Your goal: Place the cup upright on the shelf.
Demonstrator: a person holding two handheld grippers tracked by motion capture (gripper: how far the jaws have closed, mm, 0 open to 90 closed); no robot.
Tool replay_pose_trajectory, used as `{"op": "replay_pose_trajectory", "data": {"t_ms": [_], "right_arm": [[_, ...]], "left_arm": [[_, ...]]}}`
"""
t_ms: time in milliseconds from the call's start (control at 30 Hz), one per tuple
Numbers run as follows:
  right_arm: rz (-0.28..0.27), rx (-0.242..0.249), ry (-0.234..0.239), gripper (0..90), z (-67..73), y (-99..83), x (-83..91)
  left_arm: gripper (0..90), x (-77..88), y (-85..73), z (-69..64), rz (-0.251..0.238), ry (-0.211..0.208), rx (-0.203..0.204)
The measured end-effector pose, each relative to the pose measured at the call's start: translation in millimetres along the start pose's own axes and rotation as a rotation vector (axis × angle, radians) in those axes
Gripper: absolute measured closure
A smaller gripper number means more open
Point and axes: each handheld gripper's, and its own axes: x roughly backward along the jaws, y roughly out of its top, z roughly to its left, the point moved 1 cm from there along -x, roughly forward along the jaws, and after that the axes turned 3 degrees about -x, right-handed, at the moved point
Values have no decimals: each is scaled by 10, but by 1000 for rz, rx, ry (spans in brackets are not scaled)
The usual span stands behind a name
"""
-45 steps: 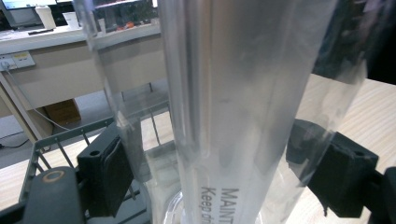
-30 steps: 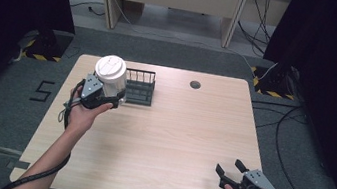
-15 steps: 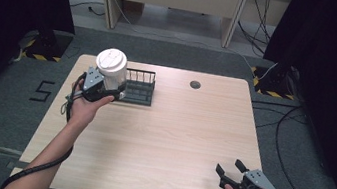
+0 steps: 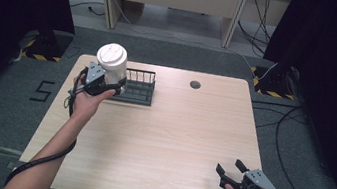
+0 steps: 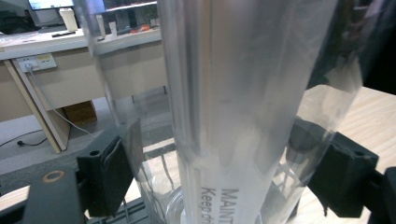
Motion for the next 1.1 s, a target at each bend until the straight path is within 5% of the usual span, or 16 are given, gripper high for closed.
{"op": "replay_pose_trajectory", "data": {"t_ms": [1100], "right_arm": [[3, -7, 0, 198, -6, 1, 3]], "left_arm": [[179, -555, 57, 190, 47, 57, 30]]}}
